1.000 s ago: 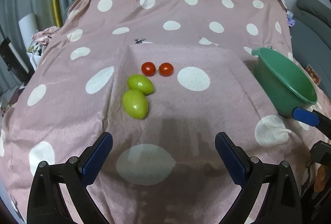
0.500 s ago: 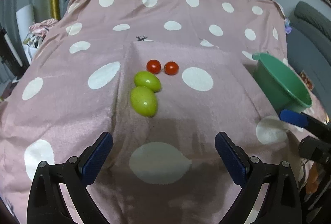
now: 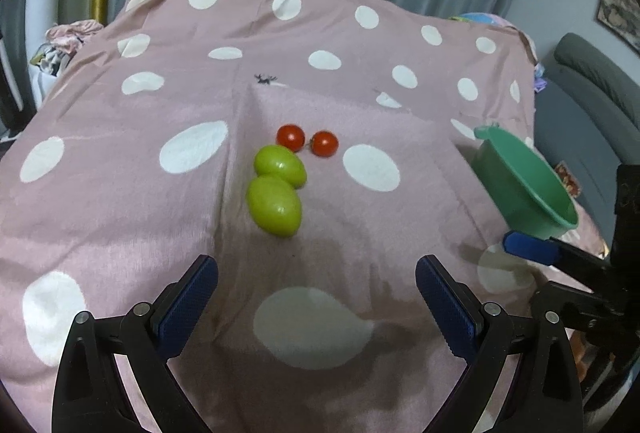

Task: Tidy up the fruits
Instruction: 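Grasp a green tomato with the right gripper, then grasp the other green tomato with the left gripper while the right holds its tomato, then carry both green tomatoes over the green bowl with both grippers, then lower both green tomatoes into the bowl and open both grippers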

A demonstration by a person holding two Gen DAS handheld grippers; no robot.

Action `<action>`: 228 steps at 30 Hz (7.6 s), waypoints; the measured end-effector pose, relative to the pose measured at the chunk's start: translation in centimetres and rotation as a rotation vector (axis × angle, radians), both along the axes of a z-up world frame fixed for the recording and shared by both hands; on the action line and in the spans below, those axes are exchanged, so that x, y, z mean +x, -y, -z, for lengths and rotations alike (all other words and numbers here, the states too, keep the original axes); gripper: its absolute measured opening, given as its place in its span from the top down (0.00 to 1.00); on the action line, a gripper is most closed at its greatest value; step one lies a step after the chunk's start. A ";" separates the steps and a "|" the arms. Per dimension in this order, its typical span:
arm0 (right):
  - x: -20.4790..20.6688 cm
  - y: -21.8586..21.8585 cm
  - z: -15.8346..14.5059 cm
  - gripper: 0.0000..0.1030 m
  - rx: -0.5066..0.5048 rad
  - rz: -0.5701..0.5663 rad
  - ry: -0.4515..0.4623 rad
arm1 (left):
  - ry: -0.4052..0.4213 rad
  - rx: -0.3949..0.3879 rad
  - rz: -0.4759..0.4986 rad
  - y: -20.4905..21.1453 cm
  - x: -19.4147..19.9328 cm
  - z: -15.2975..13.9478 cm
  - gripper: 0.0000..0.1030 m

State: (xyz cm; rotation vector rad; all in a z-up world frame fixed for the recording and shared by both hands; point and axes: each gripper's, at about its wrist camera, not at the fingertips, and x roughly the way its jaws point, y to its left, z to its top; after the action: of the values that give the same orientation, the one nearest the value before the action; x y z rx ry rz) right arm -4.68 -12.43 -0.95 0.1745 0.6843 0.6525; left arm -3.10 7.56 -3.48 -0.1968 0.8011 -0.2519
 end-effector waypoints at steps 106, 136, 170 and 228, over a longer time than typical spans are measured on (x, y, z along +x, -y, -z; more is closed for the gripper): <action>8.1 2.0 0.4 0.67 0.021 -0.045 -0.203 | -0.141 0.317 0.124 3.7 8.3 1.7 0.64; 1.8 9.3 -2.8 0.66 0.199 0.054 0.018 | 0.011 0.322 0.215 12.1 5.2 -4.9 0.64; -0.4 16.3 -4.1 0.66 0.238 0.257 0.118 | 0.103 0.382 0.384 22.1 5.3 -8.0 0.64; -0.3 20.1 -2.5 0.66 0.170 0.432 0.072 | 0.052 0.449 0.465 29.4 7.5 -5.3 0.64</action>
State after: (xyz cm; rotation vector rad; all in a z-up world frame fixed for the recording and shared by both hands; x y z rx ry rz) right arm -5.00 -32.52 1.56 0.4409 0.4989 0.2985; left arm 4.38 -21.83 1.77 0.4226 0.8243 -0.5032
